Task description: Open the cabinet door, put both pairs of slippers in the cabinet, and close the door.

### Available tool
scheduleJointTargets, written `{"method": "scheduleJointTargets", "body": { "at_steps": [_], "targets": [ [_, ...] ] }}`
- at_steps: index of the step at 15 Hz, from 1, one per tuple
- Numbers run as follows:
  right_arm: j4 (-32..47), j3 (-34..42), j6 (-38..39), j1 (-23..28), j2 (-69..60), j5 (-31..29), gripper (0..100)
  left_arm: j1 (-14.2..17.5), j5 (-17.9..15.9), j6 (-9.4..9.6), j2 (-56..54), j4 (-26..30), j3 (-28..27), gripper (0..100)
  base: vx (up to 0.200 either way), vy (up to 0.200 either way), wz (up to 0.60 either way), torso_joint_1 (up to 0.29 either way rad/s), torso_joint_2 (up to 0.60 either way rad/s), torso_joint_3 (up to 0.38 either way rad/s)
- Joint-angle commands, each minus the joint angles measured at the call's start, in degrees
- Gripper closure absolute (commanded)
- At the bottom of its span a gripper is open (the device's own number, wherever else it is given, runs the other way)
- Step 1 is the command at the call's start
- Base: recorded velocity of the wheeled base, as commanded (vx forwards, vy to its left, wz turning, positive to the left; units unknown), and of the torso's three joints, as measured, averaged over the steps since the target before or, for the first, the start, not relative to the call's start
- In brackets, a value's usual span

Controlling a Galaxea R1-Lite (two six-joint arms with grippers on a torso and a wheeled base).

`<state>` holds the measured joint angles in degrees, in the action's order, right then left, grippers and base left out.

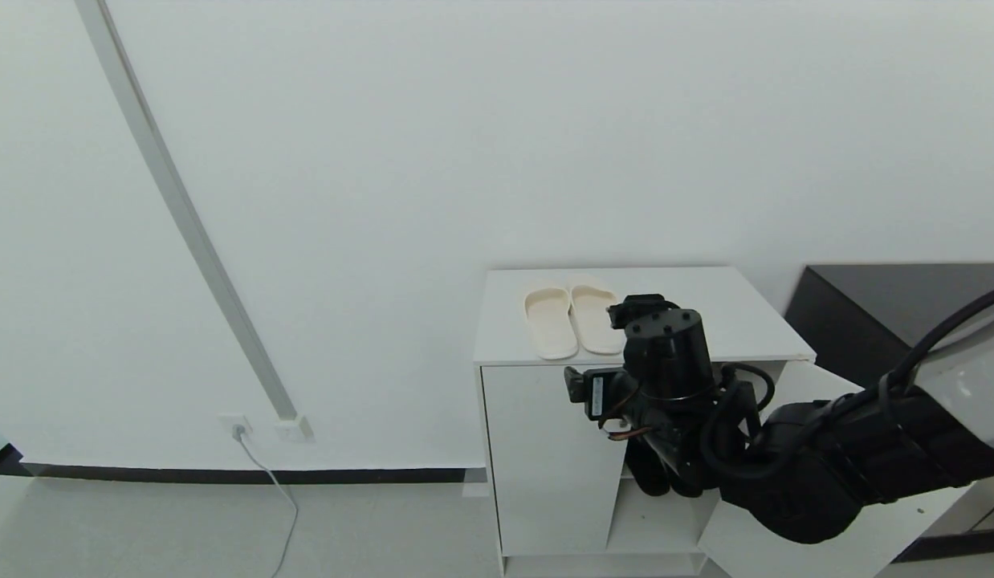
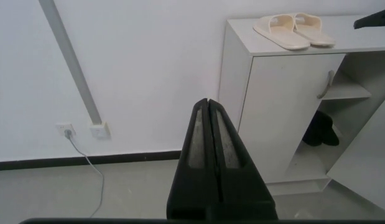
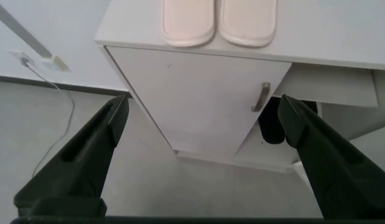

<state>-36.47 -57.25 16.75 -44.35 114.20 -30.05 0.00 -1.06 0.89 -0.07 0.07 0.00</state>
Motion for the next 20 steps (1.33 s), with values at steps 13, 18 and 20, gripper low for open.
{"method": "scheduleJointTargets", "body": {
  "at_steps": [13, 18, 20],
  "targets": [
    [-7.6, -0.6, -0.5, 0.5, 9.9, -0.3, 0, 0.0, 0.1, -0.19, 0.1, -0.1, 0.0, 100, 0.185, 0.0, 0.0, 0.002, 0.0, 0.001],
    [-10.9, -5.9, -3.2, 1.2, 16.1, -0.3, 0, 0.0, 0.1, -0.19, 0.1, -0.1, 0.0, 100, 0.0, 0.0, 0.0, 0.0, 0.0, 0.0],
    [-10.9, -8.5, -3.3, 1.6, 18.3, -0.3, 0, 0.0, 0.1, -0.27, 0.1, -0.1, 0.0, 100, 0.0, 0.0, 0.0, 0.0, 0.0, 0.0]
  ]
}}
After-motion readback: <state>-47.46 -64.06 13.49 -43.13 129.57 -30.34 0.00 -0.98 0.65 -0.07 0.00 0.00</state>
